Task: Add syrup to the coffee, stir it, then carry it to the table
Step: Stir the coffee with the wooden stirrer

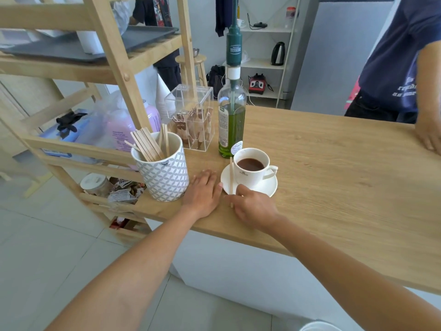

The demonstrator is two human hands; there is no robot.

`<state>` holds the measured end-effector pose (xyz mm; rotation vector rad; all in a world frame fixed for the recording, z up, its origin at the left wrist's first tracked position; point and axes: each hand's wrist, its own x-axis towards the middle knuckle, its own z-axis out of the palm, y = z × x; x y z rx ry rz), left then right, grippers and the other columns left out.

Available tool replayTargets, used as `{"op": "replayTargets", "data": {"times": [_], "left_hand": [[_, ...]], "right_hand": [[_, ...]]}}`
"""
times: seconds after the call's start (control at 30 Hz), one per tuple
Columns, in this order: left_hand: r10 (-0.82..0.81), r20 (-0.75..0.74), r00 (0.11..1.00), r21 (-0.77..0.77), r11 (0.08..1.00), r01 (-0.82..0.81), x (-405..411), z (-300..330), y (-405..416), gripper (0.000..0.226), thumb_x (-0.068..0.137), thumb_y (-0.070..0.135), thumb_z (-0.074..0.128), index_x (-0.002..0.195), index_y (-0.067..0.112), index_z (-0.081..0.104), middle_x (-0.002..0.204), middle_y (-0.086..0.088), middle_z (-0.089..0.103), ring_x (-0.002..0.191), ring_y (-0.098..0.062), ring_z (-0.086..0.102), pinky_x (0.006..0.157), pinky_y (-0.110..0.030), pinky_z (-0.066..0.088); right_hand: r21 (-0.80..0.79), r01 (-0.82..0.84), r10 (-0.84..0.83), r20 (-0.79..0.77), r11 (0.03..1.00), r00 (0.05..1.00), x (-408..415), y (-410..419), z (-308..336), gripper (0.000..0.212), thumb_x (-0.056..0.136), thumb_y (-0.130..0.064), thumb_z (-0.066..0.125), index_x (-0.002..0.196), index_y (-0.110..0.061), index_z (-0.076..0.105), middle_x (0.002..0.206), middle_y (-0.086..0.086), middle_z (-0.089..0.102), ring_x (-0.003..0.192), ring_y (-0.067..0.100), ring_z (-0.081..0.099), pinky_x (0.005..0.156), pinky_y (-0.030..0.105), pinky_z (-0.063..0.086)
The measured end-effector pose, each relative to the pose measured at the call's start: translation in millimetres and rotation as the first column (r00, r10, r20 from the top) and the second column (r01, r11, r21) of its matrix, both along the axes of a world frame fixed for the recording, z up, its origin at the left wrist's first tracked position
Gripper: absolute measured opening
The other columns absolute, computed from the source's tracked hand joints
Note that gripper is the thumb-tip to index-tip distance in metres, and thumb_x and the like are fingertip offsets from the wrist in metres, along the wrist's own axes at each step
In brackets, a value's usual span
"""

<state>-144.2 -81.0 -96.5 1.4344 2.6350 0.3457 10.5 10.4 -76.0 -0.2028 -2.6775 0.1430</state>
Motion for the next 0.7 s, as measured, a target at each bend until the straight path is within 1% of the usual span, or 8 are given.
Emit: {"op": "replayTargets", "data": {"times": [0.03,0.1,0.17,0.33,0.47,0.57,0.63,0.7], "left_hand": [[-0.002,-0.003,1.000,0.001,1.000,0.002,0,-1,0,0.058,0.102,0.043,0.018,0.151,0.012,0.020,0.160,-0.007,0.016,0.148,-0.021,0.008,0.120,-0.037,0.003],[-0.001,-0.008,1.000,0.003,1.000,0.001,0,-2,1,0.058,0.102,0.043,0.018,0.151,0.013,0.019,0.160,-0.007,0.016,0.148,-0.020,0.007,0.120,-0.037,0.003],[0.003,-0.014,1.000,0.002,1.000,-0.003,0,-3,1,0.058,0.101,0.044,0.017,0.151,0.013,0.019,0.160,-0.006,0.016,0.148,-0.020,0.007,0.121,-0.037,0.003],[0.009,-0.015,1.000,0.008,1.000,-0.009,1,-3,1,0.058,0.101,0.044,0.017,0.152,0.014,0.018,0.160,-0.005,0.015,0.148,-0.019,0.006,0.120,-0.036,0.002],[0.016,0.008,1.000,0.010,1.000,-0.016,0,-6,2,0.058,0.101,0.044,0.016,0.152,0.016,0.018,0.161,-0.003,0.013,0.148,-0.017,0.004,0.120,-0.036,0.001],[0.002,0.018,1.000,0.021,1.000,-0.002,-2,-8,0,0.059,0.100,0.045,0.015,0.152,0.016,0.019,0.161,-0.004,0.014,0.148,-0.018,0.005,0.120,-0.037,0.002],[-0.002,0.014,1.000,0.032,0.999,0.002,-2,-8,0,0.058,0.101,0.044,0.016,0.151,0.016,0.021,0.160,-0.005,0.016,0.148,-0.018,0.007,0.120,-0.037,0.002],[0.003,0.006,1.000,0.035,0.999,-0.003,-1,-7,1,0.058,0.101,0.044,0.017,0.151,0.016,0.021,0.160,-0.005,0.016,0.148,-0.019,0.007,0.119,-0.037,0.002]], "right_hand": [[-0.008,-0.010,0.010,-0.005,1.000,1.000,0,1,0,0.013,0.071,-0.015,0.068,0.079,-0.019,0.077,0.063,0.005,0.056,0.033,0.024,0.051,0.028,0.019,0.032],[-0.020,-0.013,0.012,-0.048,1.000,0.999,-1,4,-2,0.029,0.077,-0.025,0.049,0.073,-0.021,0.077,0.064,0.003,0.056,0.034,0.022,0.052,0.029,0.019,0.033],[-0.015,-0.020,0.019,-0.070,1.000,0.997,1,5,-2,0.034,0.077,-0.028,0.044,0.071,-0.022,0.077,0.064,0.002,0.057,0.036,0.021,0.052,0.030,0.019,0.032],[-0.025,-0.045,0.040,-0.154,0.999,0.987,8,3,-2,0.029,0.082,-0.023,0.050,0.082,-0.017,0.079,0.068,0.004,0.060,0.041,0.021,0.055,0.032,0.019,0.035],[-0.028,-0.029,0.020,-0.294,0.999,0.956,7,0,6,0.023,0.088,-0.019,0.055,0.086,-0.015,0.078,0.076,0.004,0.066,0.052,0.021,0.062,0.033,0.023,0.041],[0.001,-0.027,0.024,-0.435,1.000,0.900,5,-2,20,0.032,0.097,-0.021,0.049,0.087,-0.013,0.078,0.080,0.003,0.070,0.064,0.021,0.067,0.043,0.029,0.050],[0.019,-0.010,0.019,-0.496,1.000,0.868,4,-4,34,0.018,0.091,-0.012,0.060,0.087,-0.010,0.077,0.080,0.002,0.072,0.066,0.022,0.068,0.047,0.031,0.052],[0.016,0.045,-0.029,-0.547,0.999,0.836,4,-3,49,0.011,0.085,-0.006,0.065,0.086,-0.008,0.076,0.080,0.002,0.073,0.066,0.023,0.068,0.045,0.032,0.051]]}}
